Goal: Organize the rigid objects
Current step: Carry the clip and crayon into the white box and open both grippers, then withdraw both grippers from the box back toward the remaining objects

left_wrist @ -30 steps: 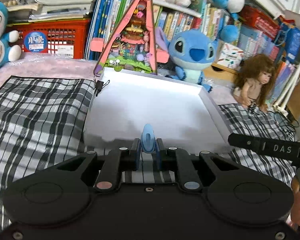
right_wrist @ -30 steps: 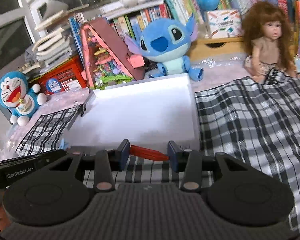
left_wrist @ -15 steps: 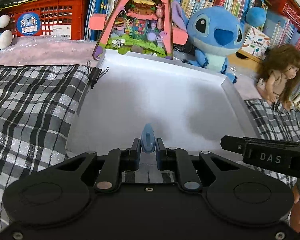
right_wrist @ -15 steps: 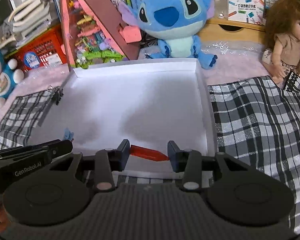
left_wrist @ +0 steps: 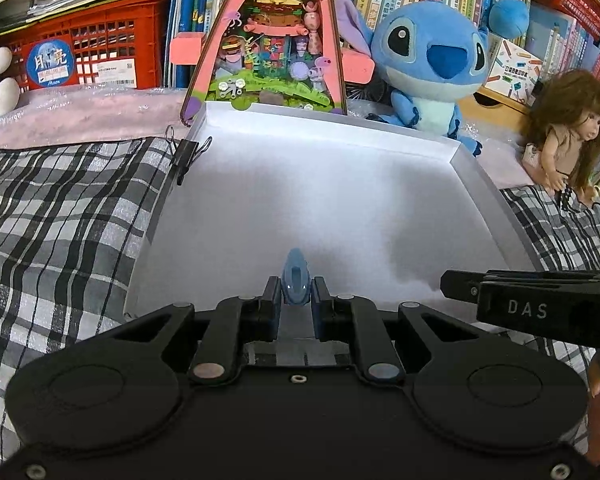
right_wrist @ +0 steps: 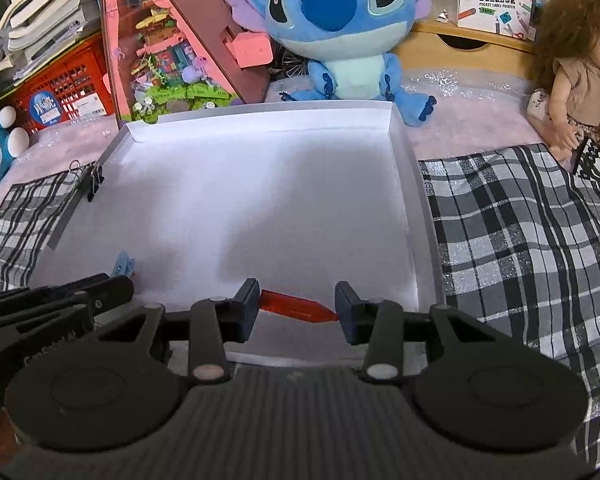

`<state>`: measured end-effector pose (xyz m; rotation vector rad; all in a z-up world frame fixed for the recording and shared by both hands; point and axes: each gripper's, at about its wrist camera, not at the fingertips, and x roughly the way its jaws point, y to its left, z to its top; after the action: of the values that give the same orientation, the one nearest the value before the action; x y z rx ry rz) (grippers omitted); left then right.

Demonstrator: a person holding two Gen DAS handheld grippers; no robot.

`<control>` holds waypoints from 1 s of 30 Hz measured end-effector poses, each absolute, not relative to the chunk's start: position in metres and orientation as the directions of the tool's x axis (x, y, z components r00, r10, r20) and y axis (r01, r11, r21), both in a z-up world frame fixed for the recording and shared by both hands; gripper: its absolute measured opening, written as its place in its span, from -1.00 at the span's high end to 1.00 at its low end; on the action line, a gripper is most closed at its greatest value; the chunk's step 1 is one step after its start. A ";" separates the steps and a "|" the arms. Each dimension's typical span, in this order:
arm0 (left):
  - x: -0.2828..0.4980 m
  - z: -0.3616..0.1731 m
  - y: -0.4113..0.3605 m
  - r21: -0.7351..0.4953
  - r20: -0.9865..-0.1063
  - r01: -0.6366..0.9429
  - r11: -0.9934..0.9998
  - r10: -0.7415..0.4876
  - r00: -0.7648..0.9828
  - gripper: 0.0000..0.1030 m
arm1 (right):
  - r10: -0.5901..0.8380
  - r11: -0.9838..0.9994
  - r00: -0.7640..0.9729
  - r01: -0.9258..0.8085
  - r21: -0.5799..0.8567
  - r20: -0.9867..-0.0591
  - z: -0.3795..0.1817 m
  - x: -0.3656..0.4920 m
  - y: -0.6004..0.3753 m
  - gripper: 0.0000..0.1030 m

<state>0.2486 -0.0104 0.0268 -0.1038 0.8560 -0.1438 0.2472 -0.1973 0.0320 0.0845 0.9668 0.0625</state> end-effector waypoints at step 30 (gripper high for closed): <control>0.186 0.057 0.009 -0.118 -0.645 0.104 0.988 -0.155 0.748 -0.43 | 0.134 0.991 0.718 -0.117 0.072 -0.683 0.061 0.196 -0.207 -0.73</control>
<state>0.1855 0.0093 0.0566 -0.0758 0.7113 -0.1418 0.1960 -0.2069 0.0615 0.0239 0.7566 0.1389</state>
